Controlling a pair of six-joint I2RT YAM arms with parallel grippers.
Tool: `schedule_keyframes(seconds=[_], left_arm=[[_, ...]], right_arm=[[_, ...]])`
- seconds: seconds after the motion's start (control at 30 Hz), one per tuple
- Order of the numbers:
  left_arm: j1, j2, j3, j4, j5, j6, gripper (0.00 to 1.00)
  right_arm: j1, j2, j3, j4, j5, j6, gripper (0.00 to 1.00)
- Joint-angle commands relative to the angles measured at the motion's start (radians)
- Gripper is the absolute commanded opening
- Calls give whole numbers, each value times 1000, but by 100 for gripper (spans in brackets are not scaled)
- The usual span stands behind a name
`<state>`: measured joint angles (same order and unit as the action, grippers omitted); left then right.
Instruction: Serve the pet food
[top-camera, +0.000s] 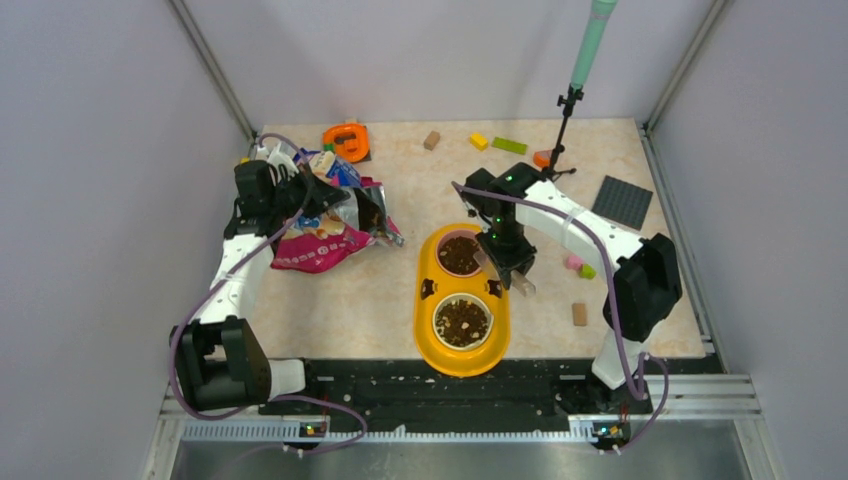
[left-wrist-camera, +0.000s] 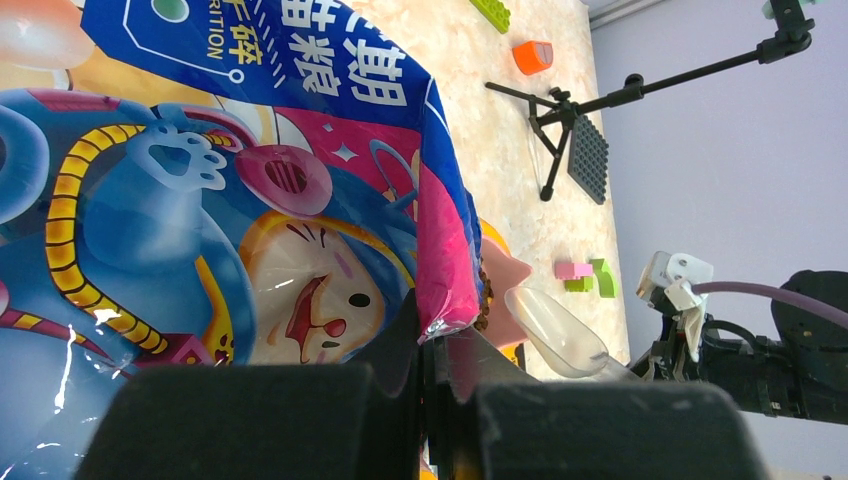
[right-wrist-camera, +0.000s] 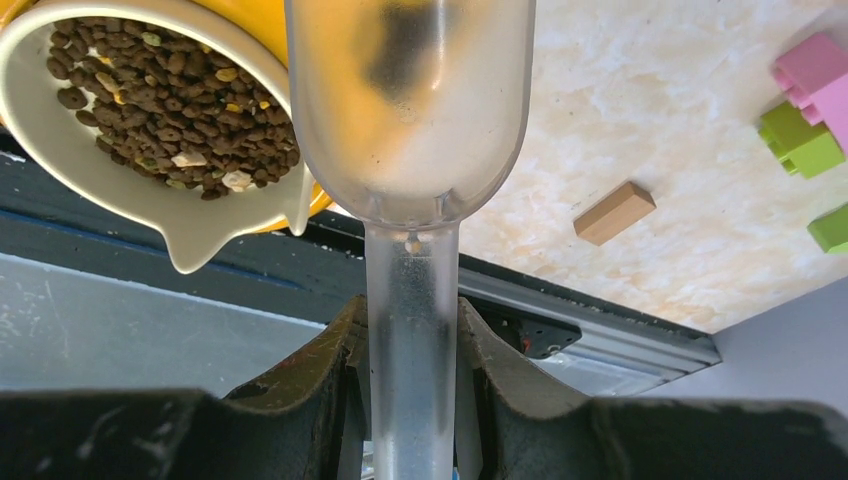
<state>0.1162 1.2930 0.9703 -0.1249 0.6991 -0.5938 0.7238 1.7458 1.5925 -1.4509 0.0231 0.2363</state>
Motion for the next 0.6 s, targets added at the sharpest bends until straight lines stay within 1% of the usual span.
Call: schedule_keyframes(seconds=[0.0,0.17,0.43,0.57], left_arm=[[19,-40,-8,51,-15,-3,0],[19,-40,-8,54,-12,-4,0],[19,-39,0,47,-14,5,0],[19,-29,8,47,-9,5,0]], right_arm=[[43,2,70,35,-4,-63,0],[61,17,117,35,39,-90,0],[132,32,145,26,147,-109,0],[143,-11,79,70,183,-137,0]])
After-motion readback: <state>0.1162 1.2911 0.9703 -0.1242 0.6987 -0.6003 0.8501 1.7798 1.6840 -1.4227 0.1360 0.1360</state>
